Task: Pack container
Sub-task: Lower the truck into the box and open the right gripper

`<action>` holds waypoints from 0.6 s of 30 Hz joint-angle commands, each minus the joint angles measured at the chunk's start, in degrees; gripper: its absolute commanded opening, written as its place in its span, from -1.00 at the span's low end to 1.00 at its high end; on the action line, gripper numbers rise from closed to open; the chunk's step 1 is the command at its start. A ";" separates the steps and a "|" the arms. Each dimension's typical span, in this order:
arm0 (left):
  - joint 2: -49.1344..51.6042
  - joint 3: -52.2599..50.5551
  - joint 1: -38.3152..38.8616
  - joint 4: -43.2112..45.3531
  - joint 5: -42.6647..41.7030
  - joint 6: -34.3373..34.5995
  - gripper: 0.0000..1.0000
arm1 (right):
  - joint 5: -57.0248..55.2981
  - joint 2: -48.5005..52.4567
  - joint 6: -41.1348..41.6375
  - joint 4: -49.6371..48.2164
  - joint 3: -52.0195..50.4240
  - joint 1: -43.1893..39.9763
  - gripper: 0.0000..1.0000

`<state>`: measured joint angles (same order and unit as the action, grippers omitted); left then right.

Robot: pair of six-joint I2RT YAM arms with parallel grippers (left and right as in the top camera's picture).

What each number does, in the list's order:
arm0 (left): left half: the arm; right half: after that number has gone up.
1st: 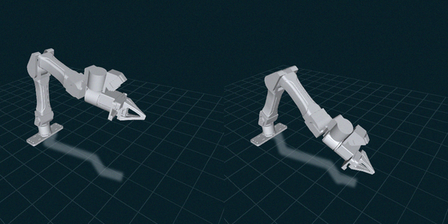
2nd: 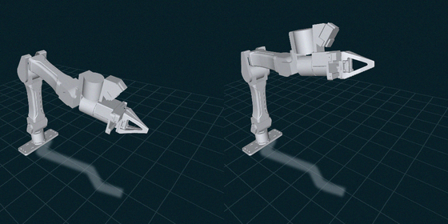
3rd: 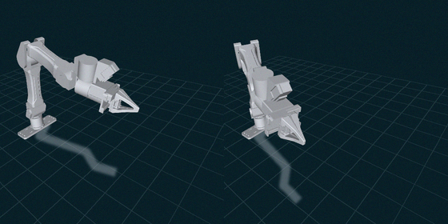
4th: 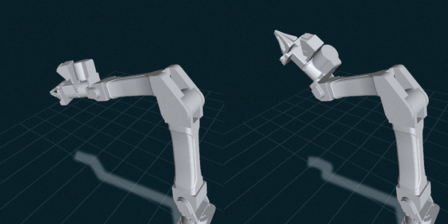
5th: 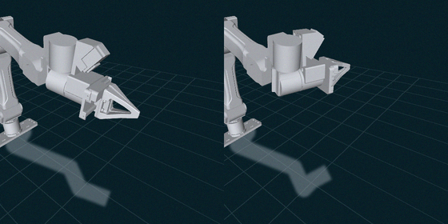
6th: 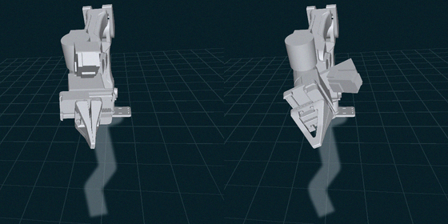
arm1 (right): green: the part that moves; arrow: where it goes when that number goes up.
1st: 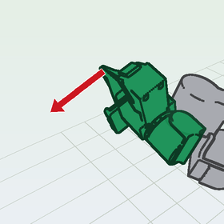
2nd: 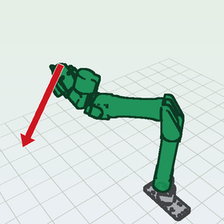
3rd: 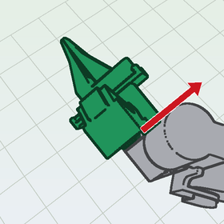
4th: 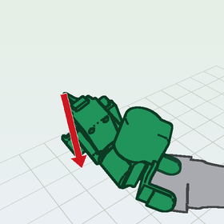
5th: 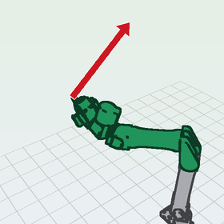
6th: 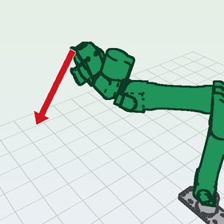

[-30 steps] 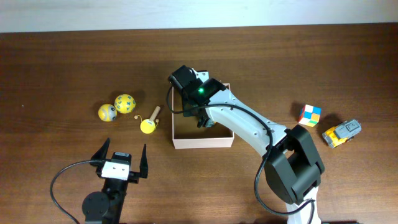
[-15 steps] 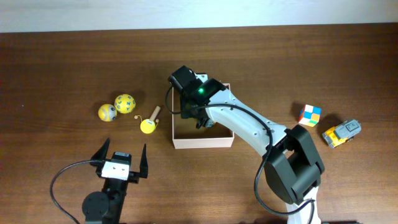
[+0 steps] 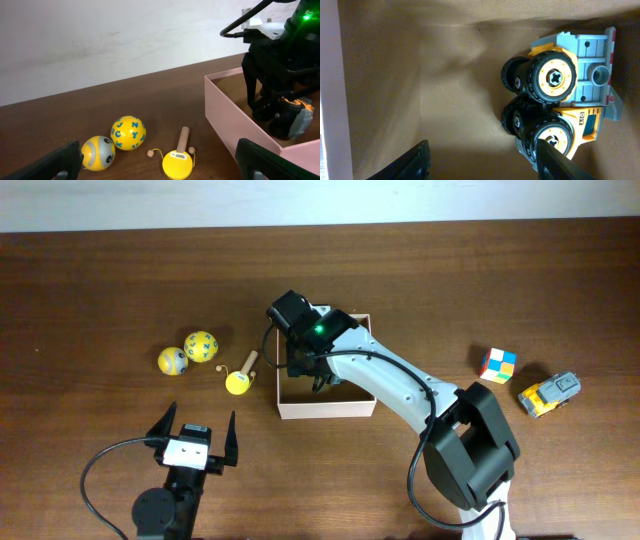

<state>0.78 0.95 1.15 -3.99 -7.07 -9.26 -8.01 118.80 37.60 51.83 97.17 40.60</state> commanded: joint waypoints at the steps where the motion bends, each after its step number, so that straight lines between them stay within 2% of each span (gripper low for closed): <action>1: -0.48 -0.44 -0.20 0.09 0.22 -0.72 0.98 | 0.07 0.94 1.40 -0.15 -0.66 0.26 0.24; 18: -0.48 -0.44 -0.20 0.09 0.22 -0.72 0.99 | 0.52 1.90 1.86 -2.86 -3.19 0.26 0.24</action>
<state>0.78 0.95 1.15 -3.99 -7.07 -9.26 -7.99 119.46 38.85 49.74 96.42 40.60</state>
